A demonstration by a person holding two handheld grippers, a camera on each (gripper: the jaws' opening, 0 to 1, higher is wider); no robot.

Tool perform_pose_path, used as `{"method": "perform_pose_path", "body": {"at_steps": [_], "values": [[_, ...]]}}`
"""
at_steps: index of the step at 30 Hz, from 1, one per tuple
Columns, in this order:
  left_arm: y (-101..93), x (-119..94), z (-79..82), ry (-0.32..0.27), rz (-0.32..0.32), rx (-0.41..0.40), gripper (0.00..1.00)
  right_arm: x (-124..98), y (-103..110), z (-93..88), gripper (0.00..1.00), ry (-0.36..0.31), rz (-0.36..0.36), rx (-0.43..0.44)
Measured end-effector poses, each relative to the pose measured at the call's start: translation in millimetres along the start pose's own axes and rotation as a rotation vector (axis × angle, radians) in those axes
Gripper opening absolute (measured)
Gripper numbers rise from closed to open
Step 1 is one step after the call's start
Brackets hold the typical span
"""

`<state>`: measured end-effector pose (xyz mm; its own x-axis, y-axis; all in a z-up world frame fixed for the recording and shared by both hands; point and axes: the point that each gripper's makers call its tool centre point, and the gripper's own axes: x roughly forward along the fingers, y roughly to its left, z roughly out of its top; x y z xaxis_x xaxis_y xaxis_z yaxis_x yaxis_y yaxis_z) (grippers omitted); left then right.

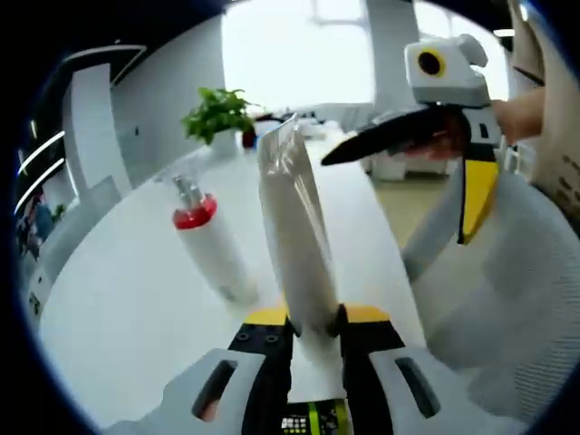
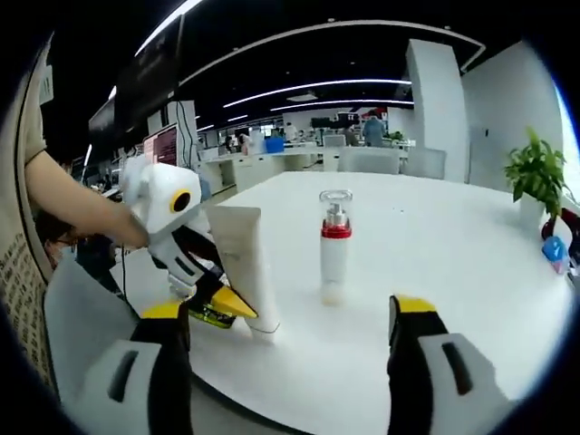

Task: Arrange the skincare products in the storage area until every visible bottle or jar stands upright without overlapping.

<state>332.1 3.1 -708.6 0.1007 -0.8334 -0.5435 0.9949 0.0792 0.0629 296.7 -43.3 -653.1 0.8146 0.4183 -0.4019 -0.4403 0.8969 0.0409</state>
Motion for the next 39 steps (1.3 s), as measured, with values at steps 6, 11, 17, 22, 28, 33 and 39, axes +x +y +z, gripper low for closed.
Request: {"method": "perform_pose_path", "body": {"at_steps": [6,11,17,22,28,33,39], "values": [[12.9,0.9,0.1,-0.009,0.008,0.001,0.16,0.0,-2.9,-2.2,1.00,0.005,-0.012,0.017],[20.9,-0.3,2.1,0.001,-0.006,0.024,0.16,-0.3,-5.4,-4.1,1.00,0.014,-0.025,0.028],[31.8,0.3,7.5,-0.004,-0.004,0.038,0.17,-0.3,-7.7,-6.0,1.00,0.023,-0.037,0.033],[44.5,2.9,10.3,-0.006,0.002,0.037,0.17,1.0,-7.0,-8.0,1.00,0.034,-0.034,0.018],[64.0,7.3,11.1,-0.008,0.023,0.020,0.17,1.2,-10.0,-10.4,1.00,0.040,-0.042,0.018],[73.6,9.8,11.3,-0.006,0.025,0.008,0.17,1.2,-10.0,-12.7,1.00,0.048,-0.037,0.018],[80.9,13.1,12.0,-0.003,0.019,-0.003,0.17,1.8,-9.9,-15.7,0.98,0.060,-0.034,0.013]]}}
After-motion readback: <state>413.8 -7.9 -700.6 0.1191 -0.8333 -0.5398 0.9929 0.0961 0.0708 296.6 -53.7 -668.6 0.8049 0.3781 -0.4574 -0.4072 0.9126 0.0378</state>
